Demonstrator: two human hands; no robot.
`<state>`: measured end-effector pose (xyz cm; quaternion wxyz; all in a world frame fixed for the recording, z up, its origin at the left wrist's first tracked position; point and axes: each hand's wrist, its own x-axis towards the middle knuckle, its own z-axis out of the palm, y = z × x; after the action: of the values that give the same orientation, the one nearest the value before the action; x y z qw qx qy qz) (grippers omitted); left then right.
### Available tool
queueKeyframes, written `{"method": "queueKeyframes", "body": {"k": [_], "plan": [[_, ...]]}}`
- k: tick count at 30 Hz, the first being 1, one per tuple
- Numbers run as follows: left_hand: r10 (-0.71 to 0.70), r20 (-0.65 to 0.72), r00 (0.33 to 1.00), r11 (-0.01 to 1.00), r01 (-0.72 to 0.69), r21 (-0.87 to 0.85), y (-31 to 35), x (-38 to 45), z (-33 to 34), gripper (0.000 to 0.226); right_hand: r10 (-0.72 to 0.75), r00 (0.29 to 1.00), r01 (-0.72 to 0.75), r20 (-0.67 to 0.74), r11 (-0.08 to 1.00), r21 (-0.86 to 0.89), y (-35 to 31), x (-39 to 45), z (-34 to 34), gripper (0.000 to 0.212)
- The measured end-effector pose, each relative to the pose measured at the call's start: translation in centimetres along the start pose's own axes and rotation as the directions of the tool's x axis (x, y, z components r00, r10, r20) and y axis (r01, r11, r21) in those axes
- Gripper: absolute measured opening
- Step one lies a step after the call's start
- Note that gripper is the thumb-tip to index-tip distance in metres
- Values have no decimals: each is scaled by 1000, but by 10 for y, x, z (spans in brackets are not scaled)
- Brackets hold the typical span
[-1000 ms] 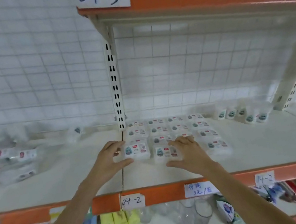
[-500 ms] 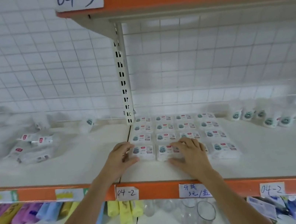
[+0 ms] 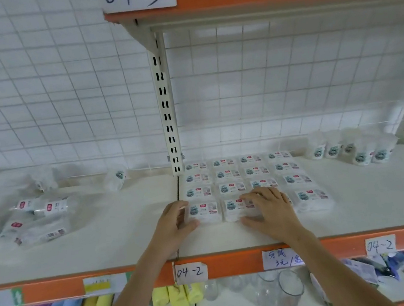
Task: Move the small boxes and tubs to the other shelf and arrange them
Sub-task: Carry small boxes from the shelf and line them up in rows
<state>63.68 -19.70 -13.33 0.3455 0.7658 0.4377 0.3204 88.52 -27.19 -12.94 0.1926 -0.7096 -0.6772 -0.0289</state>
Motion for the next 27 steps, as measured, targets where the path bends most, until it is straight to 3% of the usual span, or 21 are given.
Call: {"method": "queueKeyframes", "body": {"k": [6,16,27], "plan": [[75,-2,997,996,-74,58,-19,9,5,45,-11,994,9,-112,1000,-23,4,2,11,57],[65,3,998,998,-65,3,-12,8,3,48,52,998,-51,41,998,-42,-3,2,0,77],[68,10,998,997,-68,-31,-9,8,1,48,61,998,-61,29,998,-22,-7,0,-3,75]]}}
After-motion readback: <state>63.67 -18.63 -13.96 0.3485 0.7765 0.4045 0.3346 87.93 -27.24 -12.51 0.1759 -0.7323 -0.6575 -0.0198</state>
